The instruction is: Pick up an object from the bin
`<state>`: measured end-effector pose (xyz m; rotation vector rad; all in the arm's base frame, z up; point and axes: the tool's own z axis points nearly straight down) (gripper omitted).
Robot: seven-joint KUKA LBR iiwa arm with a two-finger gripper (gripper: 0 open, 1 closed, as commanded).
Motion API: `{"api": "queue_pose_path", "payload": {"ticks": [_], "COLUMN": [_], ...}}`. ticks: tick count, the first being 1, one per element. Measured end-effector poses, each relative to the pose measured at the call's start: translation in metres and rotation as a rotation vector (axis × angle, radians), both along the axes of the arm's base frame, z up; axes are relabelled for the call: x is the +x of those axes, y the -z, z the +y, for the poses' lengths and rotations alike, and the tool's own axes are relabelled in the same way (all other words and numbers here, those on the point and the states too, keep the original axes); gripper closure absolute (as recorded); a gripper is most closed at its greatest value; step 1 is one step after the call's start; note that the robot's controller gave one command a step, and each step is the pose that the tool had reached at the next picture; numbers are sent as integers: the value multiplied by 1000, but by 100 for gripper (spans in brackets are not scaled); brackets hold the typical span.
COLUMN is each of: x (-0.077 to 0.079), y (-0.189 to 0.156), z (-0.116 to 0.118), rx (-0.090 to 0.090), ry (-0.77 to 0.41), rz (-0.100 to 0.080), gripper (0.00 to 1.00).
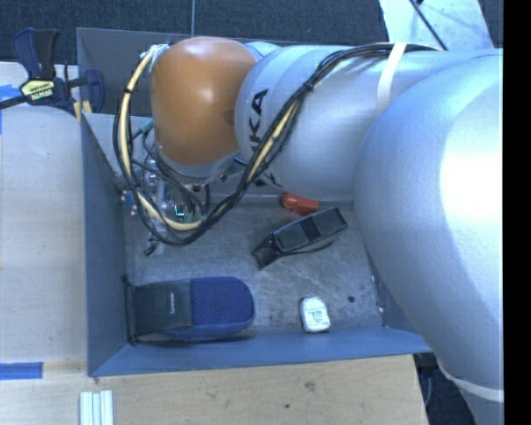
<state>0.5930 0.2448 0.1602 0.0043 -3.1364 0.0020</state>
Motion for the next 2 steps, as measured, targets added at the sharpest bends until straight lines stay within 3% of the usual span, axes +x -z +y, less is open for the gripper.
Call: {"api": "queue_pose_path", "payload": {"ticks": [1,2], "x": [32,33], "y": [81,75], "z": [-4,-3], "rx": [3,4], "ry": [1,1], "rz": [-9,-10], "gripper": [0,100]}}
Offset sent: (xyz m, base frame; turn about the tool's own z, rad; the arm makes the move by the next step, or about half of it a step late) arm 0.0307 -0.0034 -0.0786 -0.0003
